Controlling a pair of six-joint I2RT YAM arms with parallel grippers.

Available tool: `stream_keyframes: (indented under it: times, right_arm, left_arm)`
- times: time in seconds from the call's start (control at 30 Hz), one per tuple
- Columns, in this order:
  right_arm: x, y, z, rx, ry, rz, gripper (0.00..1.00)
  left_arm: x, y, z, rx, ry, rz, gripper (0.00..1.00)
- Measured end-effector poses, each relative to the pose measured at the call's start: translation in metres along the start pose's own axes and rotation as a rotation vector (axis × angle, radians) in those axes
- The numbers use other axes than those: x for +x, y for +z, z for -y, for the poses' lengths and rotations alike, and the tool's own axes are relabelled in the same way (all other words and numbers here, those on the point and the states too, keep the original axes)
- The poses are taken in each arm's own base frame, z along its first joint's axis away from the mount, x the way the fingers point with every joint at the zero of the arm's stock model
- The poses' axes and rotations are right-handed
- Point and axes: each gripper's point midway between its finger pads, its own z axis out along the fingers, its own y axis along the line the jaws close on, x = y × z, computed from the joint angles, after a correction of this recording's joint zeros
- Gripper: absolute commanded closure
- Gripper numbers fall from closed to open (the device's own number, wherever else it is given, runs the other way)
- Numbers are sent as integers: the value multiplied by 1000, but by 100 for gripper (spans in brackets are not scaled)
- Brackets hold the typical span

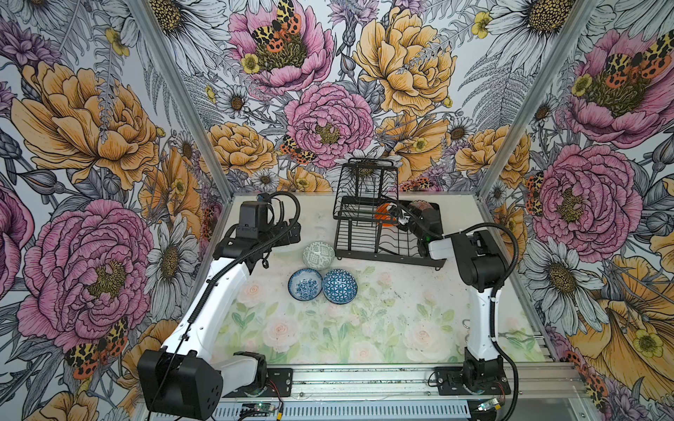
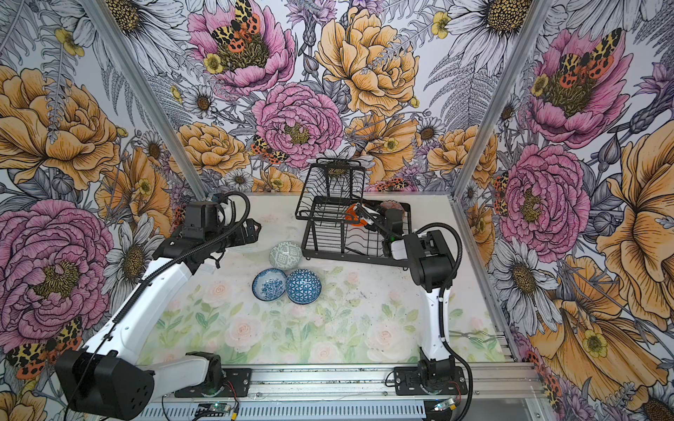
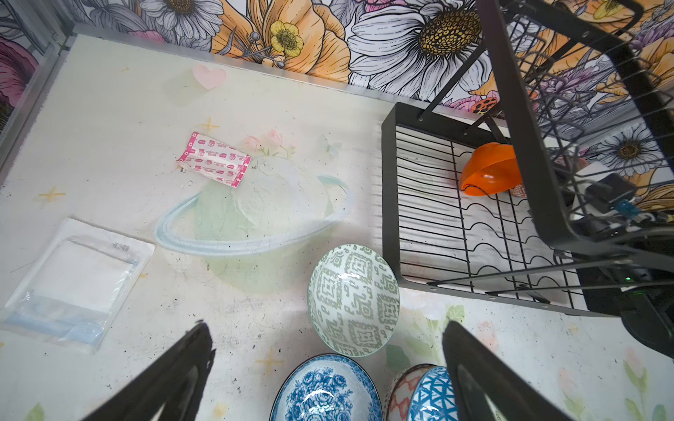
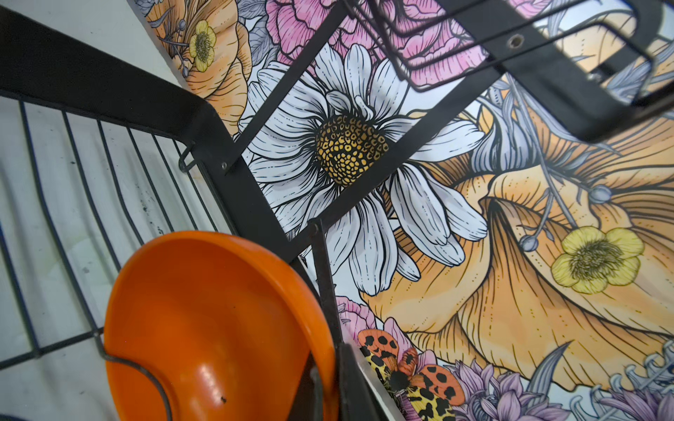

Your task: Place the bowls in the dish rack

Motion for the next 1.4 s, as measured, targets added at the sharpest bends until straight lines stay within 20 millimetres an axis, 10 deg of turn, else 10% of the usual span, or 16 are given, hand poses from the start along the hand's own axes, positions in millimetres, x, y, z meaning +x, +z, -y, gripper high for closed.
stream_keyframes:
  times: [0.33, 0.7, 1.13, 1.4]
  right_arm:
    - [-3, -10, -4, -67, 23, 6, 100]
    - [3, -27, -14, -98, 65, -58, 70]
    - [-15, -55, -7, -39, 98, -160, 1]
    - [-12, -103, 8, 107, 110, -316, 1]
  left_arm:
    - [0, -1, 0, 1, 0, 2, 1]
    - [0, -1, 0, 3, -1, 1, 1]
    - [18, 0, -8, -8, -8, -21, 1]
    - [52, 14, -20, -34, -48, -102, 1]
